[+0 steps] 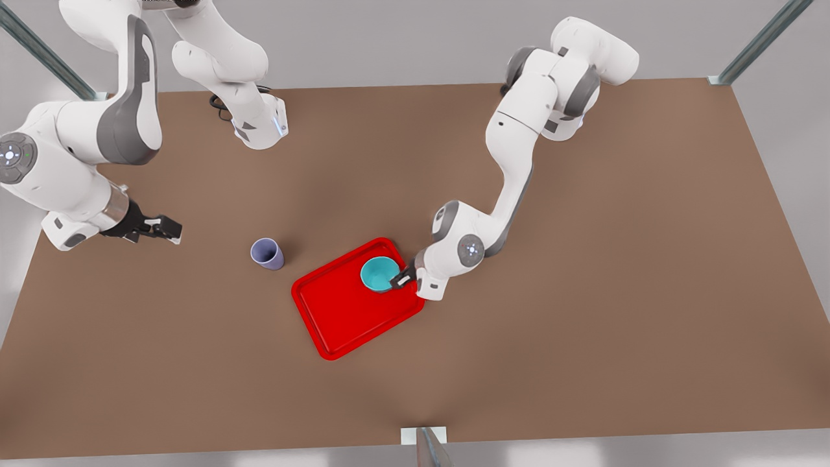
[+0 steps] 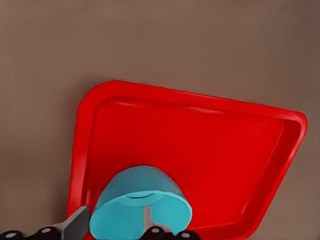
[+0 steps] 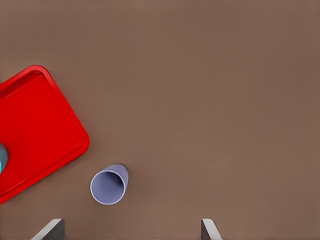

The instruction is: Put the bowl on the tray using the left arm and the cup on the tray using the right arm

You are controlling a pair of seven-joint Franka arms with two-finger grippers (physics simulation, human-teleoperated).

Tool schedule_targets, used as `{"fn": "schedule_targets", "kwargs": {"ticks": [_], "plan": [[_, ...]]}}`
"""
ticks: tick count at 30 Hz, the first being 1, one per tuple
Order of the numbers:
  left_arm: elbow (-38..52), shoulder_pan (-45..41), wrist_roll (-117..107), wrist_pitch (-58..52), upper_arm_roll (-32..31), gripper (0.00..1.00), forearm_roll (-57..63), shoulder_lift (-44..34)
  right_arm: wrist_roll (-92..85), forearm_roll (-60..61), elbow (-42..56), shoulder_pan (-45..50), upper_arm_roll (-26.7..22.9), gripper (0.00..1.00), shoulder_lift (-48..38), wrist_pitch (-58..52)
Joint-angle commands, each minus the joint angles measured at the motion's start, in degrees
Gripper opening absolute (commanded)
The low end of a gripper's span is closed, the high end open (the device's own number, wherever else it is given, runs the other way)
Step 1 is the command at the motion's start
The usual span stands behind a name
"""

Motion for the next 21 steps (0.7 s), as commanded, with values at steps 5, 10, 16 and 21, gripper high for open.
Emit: {"fn": "schedule_targets", "kwargs": {"ticks": [5, 10, 16, 21], "plan": [[0.4, 7.2, 35.3, -37.3, 11.2, 1.00, 23.6, -15.0, 0.3, 0.1, -1.1, 2.9, 0.3, 1.00, 3.5, -1.2], [0.5, 7.2, 57.1, -52.1, 18.5, 1.00, 36.6, -26.0, 2.0, 1.1, -19.5, 3.3, 3.8, 1.00, 5.8, 12.4], [-11.6, 11.8, 56.3, -44.6, 10.1, 1.00, 42.9, -37.5, 2.1, 1.5, -26.9, 2.2, 2.5, 1.00, 8.4, 19.6], [-10.8, 14.6, 56.2, -43.7, 10.2, 1.00, 39.6, -40.0, 2.2, 1.6, -26.7, 1.6, 2.2, 1.00, 11.3, 23.3]]}}
